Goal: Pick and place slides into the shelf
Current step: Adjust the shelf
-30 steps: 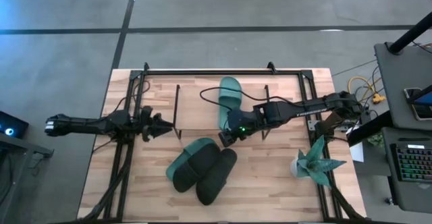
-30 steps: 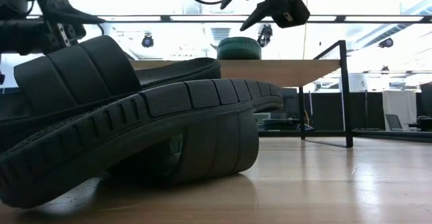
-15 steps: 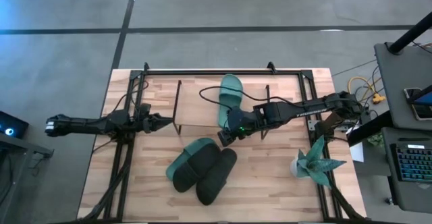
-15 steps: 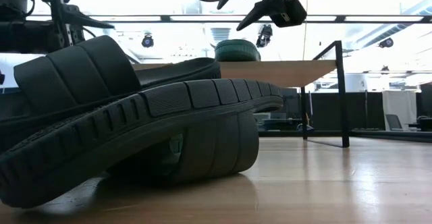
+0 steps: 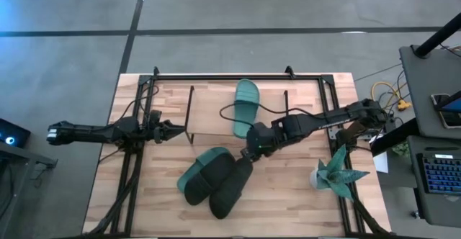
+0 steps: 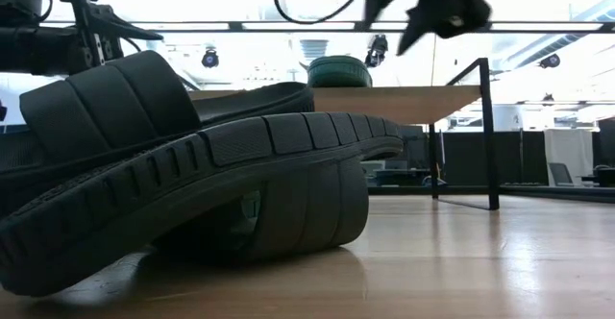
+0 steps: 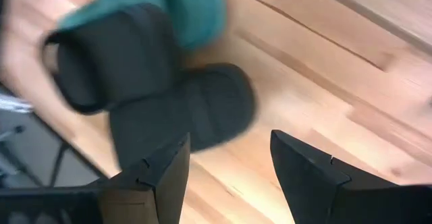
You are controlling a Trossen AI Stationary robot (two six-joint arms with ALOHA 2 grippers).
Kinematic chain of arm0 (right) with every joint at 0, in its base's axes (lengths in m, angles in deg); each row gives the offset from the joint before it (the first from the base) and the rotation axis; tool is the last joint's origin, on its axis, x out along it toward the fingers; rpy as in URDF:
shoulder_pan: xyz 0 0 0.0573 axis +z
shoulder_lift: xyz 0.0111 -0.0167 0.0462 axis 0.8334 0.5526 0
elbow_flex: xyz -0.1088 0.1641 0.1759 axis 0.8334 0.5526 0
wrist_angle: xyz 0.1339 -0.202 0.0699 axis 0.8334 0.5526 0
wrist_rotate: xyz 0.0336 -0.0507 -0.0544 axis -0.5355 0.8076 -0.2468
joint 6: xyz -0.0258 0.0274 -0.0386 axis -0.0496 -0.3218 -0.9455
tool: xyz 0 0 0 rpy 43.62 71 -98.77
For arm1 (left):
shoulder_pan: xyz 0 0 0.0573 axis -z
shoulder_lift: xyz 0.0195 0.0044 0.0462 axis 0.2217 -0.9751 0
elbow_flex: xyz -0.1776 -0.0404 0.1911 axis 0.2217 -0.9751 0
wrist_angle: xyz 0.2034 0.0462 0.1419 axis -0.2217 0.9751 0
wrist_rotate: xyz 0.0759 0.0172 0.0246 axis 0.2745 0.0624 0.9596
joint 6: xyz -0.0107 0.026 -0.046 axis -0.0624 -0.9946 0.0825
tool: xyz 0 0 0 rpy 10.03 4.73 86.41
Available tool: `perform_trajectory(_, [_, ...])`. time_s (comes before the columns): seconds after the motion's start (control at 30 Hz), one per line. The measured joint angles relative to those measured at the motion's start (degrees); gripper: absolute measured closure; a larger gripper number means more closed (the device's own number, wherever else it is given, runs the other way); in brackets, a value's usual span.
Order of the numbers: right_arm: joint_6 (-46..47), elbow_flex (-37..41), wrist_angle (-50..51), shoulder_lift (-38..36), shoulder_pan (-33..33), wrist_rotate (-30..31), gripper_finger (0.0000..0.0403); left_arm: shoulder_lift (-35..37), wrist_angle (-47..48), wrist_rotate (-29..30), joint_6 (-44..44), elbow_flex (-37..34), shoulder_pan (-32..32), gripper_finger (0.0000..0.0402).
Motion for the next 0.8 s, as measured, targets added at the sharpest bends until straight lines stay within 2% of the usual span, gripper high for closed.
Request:
perform_trajectory(0.07, [1.7, 0.0, 2.4, 0.0, 0.6, 1.7, 0.0204, -0.2, -0.1, -0.3, 0.0, 0.1, 0.0, 0.0210])
perform_trajectory(0.33, [11.6, 0.7, 7.8, 0.0, 1.1, 14.7, 0.0207, -0.3, -2.3, -2.5, -1.0, 0.1, 0.0, 0.0210])
perform_trajectory(0.6, [13.5, 3.7, 9.4, 0.0, 0.9, 15.0, 0.0235, -0.2, -4.3, -10.1, -1.6, 0.3, 0.0, 0.0210])
perform_trajectory(0.8, [14.4, 4.4, 9.3, 0.0, 0.9, 15.0, 0.0246, -0.3, 1.8, -12.0, -1.6, 0.3, 0.0, 0.0210])
